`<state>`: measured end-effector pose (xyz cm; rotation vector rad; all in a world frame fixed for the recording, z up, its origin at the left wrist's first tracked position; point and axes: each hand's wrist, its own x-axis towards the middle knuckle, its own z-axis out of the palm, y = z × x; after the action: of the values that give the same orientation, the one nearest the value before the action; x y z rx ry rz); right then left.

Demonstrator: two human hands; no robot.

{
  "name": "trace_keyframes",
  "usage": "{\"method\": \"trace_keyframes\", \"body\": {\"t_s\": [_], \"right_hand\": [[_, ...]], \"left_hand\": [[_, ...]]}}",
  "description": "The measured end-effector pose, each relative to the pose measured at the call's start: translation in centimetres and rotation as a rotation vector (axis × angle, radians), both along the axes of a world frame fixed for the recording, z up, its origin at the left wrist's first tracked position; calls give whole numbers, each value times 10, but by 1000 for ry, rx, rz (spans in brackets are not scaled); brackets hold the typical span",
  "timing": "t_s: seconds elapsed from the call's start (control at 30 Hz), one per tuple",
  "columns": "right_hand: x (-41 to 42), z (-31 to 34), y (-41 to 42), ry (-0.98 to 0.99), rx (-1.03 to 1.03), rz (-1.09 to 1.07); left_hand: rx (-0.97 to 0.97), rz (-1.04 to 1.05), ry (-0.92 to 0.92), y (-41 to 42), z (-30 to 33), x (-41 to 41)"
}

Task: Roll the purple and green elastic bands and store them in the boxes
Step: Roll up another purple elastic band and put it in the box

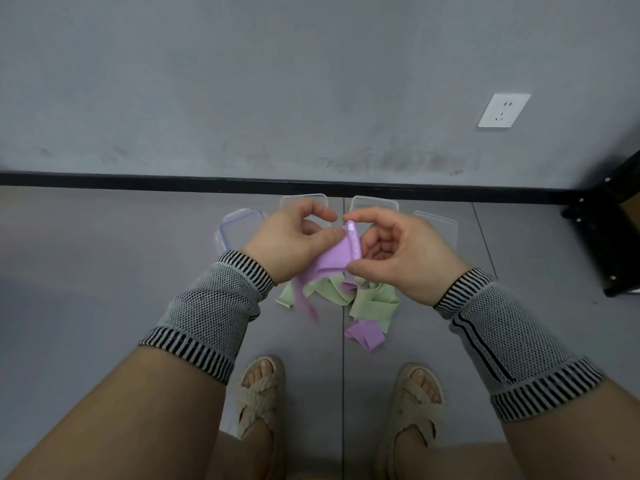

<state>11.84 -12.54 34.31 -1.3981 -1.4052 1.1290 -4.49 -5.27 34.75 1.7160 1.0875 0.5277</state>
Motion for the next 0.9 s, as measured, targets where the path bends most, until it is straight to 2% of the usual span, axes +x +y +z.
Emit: {"method": "trace_keyframes", "body": {"t_s": [0.13,0.4,0.57,0.73,0.9], "right_hand": [[7,1,-2,42,-4,-7],[6,1,-1,-1,22,-47],[2,1,-1,-40,35,-58],[0,-1,0,-22,31,-76],[-5,-7,5,-199,77,-137]], "left_hand": [[58,-66,148,3,-7,-2],[11,17,-15,6,1,0],[62,35,20,6,0,3],[76,95,-20,2,0,7],[38,141,-49,-1,2,14]]}}
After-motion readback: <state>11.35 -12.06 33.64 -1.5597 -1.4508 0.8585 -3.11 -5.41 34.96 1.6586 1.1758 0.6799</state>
